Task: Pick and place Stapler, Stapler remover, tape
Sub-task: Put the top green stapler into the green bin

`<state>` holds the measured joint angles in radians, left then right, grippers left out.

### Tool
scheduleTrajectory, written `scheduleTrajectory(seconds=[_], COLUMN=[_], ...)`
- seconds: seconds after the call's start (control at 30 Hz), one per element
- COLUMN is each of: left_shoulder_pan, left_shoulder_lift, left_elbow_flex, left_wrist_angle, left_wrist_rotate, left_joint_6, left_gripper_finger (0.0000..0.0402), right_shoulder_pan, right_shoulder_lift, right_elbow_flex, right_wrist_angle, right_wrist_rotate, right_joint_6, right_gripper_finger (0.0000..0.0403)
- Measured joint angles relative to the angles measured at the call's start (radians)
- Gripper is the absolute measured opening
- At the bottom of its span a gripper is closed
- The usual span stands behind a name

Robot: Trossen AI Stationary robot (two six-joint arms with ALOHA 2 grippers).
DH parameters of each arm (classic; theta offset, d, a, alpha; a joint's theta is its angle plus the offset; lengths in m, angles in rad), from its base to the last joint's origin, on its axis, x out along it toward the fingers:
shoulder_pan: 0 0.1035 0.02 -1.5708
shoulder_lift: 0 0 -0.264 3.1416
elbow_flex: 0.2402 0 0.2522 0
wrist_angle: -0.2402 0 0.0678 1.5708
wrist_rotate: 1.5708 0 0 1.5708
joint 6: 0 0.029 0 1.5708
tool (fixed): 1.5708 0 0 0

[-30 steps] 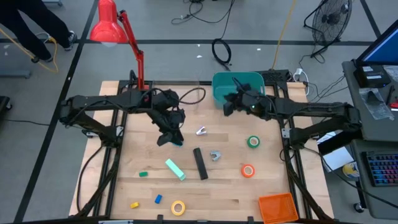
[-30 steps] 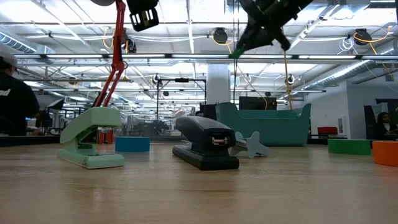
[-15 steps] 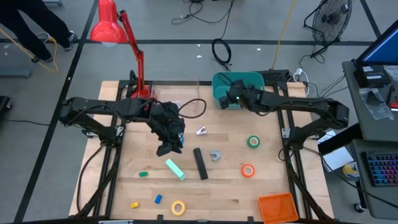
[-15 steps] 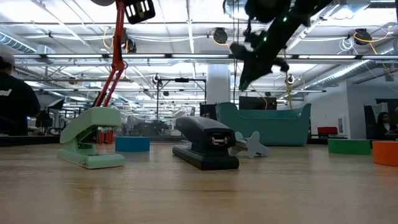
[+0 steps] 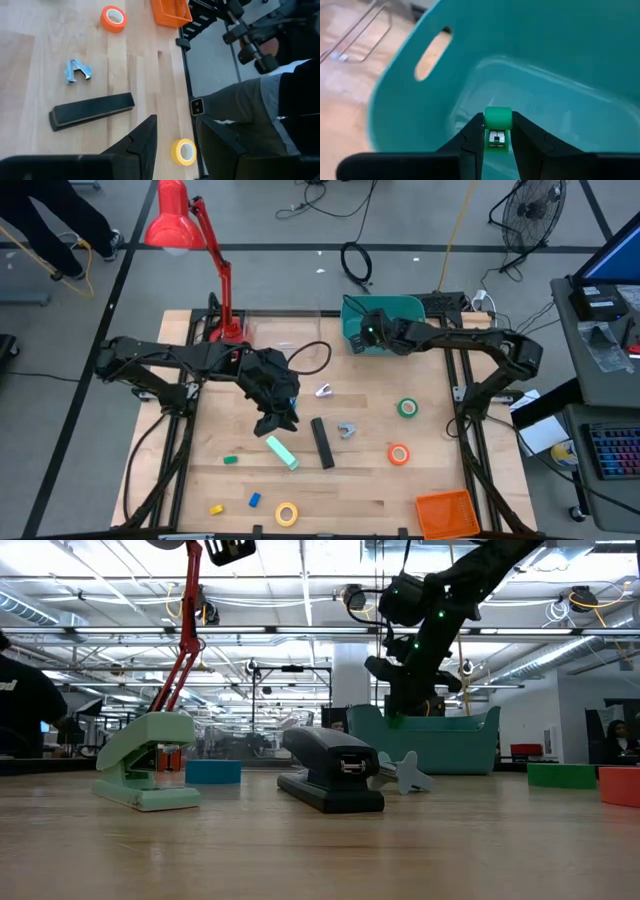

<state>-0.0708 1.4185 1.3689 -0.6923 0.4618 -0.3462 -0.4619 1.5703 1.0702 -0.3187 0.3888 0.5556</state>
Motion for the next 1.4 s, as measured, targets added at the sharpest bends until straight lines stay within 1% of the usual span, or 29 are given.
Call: scheduleTrajectory(seconds=[0.1, 0.2, 0.33, 0.4, 0.6, 0.9, 1.27, 1.4], left_shoulder_pan=[-0.006, -0.01, -0.01, -0.01, -0.009, -0.009, -0.007, -0.006], left_shoulder_lift=[0.0, 0.0, 0.0, 0.0, 0.001, 0.001, 0.001, 0.001], left_elbow_flex=[0.0, 0.0, 0.0, 0.0, 0.0, 0.0, -0.001, -0.001], left_wrist_angle=[0.001, 0.006, 0.009, 0.009, 0.009, 0.008, 0.007, 0.007], left_wrist_rotate=[-0.009, -0.021, -0.021, -0.02, -0.02, -0.019, -0.018, -0.018], left_joint_6=[-0.012, -0.032, -0.047, -0.051, -0.057, -0.056, -0.032, -0.026], left_gripper_finger=[0.0141, 0.0141, 0.0141, 0.0141, 0.0141, 0.0141, 0.0141, 0.0141], right_shoulder_pan=[-0.027, -0.049, -0.076, -0.078, -0.076, -0.073, -0.062, -0.061], right_shoulder_lift=[0.0, 0.016, 0.035, 0.06, 0.126, 0.187, 0.21, 0.205], right_elbow_flex=[0.0, 0.0, -0.001, 0.001, 0.0, 0.002, -0.002, -0.002], right_wrist_angle=[0.013, 0.066, 0.089, 0.095, 0.091, 0.137, 0.12, 0.113], right_wrist_rotate=[0.002, 0.001, -0.034, -0.05, -0.054, -0.063, -0.075, -0.1], right_joint_6=[0.0, -0.006, 0.0, 0.007, 0.008, 0.042, 0.021, -0.007], right_gripper_finger=[0.0069, 0.007, 0.0067, 0.0067, 0.0069, 0.0071, 0.0074, 0.0077])
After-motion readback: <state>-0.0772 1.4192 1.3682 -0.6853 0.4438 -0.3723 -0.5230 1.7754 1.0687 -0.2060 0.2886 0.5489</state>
